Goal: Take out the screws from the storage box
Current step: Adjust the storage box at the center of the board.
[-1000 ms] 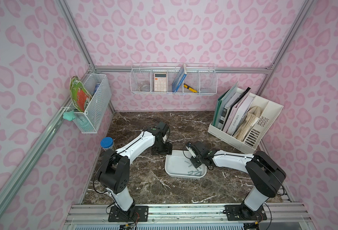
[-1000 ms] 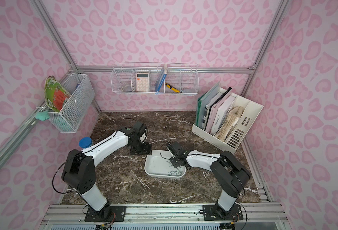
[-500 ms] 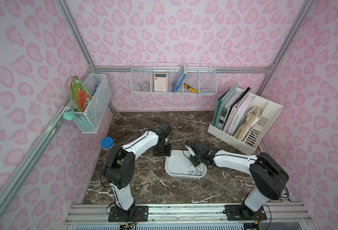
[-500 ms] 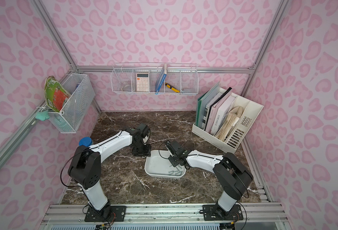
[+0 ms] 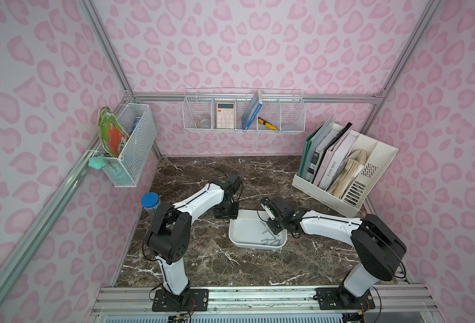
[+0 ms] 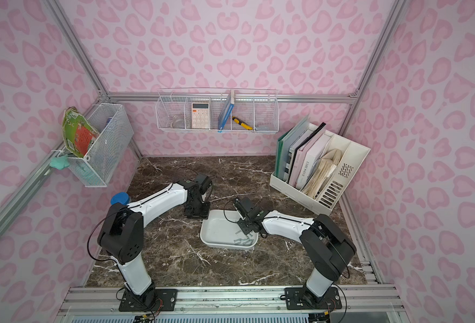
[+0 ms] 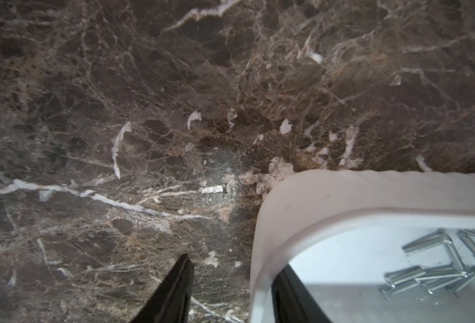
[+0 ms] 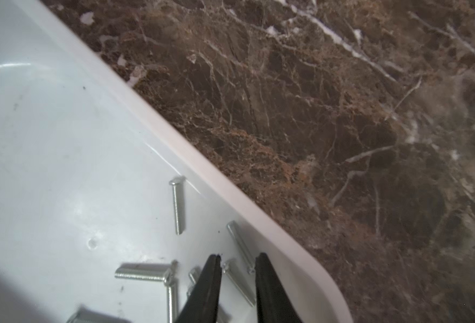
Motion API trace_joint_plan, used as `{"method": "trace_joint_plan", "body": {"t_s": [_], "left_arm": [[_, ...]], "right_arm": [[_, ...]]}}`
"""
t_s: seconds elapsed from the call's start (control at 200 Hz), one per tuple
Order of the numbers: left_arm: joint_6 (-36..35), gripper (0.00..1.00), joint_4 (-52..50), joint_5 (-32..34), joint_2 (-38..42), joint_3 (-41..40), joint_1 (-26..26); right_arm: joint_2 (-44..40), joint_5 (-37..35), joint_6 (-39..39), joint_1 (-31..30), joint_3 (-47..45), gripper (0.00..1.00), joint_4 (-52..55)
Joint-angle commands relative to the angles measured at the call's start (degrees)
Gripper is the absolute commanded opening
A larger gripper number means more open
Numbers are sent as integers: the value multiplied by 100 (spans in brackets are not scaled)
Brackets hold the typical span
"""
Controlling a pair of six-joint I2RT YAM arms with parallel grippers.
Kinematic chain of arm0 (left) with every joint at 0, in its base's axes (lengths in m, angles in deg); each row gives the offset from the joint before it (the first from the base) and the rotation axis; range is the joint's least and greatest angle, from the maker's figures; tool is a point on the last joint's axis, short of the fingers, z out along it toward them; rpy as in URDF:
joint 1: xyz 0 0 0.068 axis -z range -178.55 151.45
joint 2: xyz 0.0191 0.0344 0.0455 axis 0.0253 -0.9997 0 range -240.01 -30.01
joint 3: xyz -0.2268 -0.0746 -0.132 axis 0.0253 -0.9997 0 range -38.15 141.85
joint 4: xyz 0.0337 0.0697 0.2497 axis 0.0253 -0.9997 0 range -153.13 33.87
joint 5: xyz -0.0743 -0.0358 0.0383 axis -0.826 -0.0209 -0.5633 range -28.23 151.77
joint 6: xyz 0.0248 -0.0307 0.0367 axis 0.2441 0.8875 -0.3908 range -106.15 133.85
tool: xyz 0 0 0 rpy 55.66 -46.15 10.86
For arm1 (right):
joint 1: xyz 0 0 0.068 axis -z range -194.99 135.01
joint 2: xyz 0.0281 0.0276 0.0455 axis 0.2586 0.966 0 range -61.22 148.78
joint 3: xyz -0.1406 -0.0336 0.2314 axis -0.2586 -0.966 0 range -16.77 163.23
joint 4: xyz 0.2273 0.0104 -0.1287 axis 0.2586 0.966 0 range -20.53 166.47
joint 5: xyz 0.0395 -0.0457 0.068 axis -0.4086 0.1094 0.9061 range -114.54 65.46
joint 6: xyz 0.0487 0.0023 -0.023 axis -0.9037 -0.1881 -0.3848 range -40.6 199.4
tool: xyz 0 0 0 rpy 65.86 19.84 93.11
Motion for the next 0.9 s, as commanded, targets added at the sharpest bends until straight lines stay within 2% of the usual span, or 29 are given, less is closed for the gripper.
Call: {"method": "trace_joint_plan", "body": {"t_s": [0.0,0.17,0.3,0.6,0.895], "left_arm": [[107,49,-192,434,-10,43,-22],[207,50,-233,673,29,35,-159],[249,54,-177,593,60,27,-329],[241,56,-122,492,156,-2,-352],[206,62,26,39,305,-33,-347]], "right_arm": [[57,51,-49,40,98,27,21],[282,192,-27,100,344,27,41],[485,314,25,95,557,27,39],[694,430,165,89,1010,26,255],[786,309,316,-124,1129,24,911]]}}
